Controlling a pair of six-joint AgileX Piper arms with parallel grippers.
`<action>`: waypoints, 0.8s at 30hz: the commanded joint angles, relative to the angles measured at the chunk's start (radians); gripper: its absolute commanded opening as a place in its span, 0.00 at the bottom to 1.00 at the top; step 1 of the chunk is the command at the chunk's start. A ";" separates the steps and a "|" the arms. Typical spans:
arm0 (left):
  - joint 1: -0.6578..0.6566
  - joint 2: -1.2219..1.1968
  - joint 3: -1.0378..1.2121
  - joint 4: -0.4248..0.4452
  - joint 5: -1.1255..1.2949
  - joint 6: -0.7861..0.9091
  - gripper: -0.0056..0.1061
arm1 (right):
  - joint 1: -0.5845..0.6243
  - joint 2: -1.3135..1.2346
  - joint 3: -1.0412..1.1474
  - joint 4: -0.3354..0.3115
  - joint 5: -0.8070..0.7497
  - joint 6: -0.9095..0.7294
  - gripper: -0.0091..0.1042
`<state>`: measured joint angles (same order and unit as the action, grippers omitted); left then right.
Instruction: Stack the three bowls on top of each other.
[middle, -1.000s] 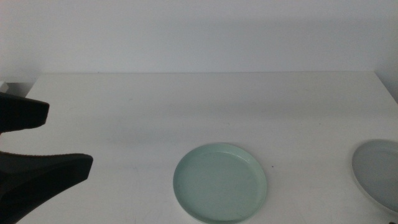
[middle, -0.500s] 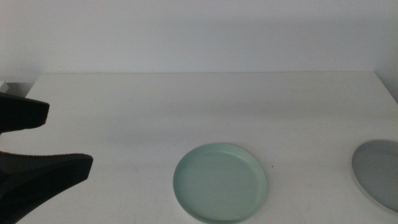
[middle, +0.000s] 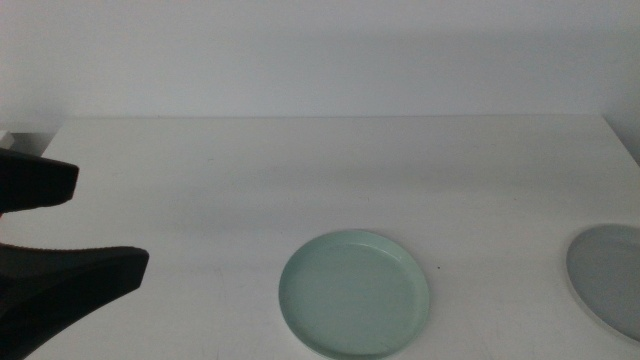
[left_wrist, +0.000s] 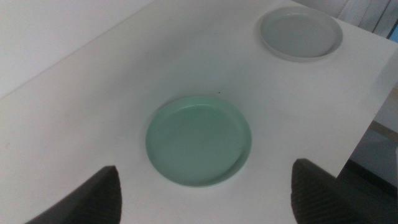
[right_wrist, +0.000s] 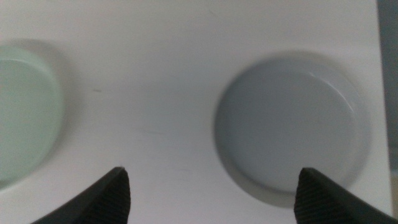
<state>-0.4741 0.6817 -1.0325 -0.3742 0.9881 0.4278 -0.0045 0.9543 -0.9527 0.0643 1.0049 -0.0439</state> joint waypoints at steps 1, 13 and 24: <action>0.000 0.001 -0.024 -0.035 -0.055 -0.005 0.86 | -0.075 0.049 -0.038 0.005 -0.044 -0.048 0.70; 0.000 0.001 -0.024 -0.035 -0.055 -0.005 0.86 | -0.444 0.287 -0.038 0.000 -0.206 -0.073 0.70; 0.000 0.001 -0.024 -0.035 -0.055 -0.005 0.86 | -0.517 0.559 -0.040 0.029 -0.309 -0.089 0.70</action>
<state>-0.4741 0.6817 -1.0325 -0.3742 0.9881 0.4278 -0.5153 1.5139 -0.9575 0.0863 0.7475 -0.1122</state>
